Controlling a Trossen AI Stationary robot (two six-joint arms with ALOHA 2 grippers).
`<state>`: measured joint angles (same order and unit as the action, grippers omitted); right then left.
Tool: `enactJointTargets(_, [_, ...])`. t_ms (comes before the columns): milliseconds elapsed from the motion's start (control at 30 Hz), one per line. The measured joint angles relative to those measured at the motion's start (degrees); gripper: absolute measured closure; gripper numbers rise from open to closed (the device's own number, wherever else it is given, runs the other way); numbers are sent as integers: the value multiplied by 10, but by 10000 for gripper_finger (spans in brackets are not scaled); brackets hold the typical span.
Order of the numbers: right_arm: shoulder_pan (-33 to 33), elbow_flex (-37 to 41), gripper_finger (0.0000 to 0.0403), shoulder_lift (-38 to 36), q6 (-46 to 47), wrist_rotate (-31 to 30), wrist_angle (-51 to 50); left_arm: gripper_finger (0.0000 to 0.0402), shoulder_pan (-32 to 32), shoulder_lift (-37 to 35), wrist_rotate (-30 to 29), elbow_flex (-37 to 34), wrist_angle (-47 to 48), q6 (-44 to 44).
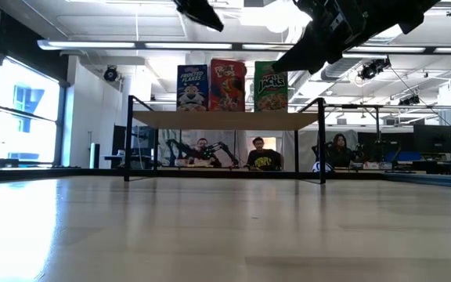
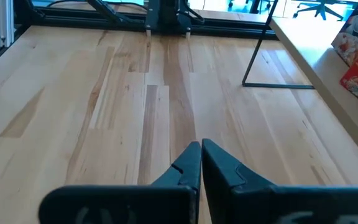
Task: Stack cereal on shelf
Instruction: Put the red cereal box aligned with the other red cereal box on the shelf
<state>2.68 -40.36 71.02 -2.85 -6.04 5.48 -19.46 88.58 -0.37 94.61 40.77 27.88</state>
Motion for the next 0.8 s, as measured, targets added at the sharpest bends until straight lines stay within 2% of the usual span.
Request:
enactJointTargets(67, [0, 0, 401, 0, -1, 0, 0, 269, 7, -12, -3, -48, -3, -7])
enactJointTargets(200, [0, 0, 401, 0, -1, -1, 0, 330, 20, -14, -81, -146, -65, -29])
enactJointTargets(333, [0, 0, 401, 0, -1, 1, 0, 374, 24, -14, -146, -208, -156, -34])
enactJointTargets(400, [0, 0, 401, 0, -1, 1, 0, 384, 24, -14, -165, -220, -181, -38])
enactJointTargets(533, [0, 0, 401, 0, 0, 1, 0, 389, 18, -15, -166, -225, -204, -45])
enactJointTargets(700, [0, 0, 401, 0, 0, 1, 0, 389, 7, -7, -125, -226, -228, -56])
enactJointTargets(800, [0, 0, 401, 0, -1, 1, 0, 389, 3, -5, -122, -226, -247, -57])
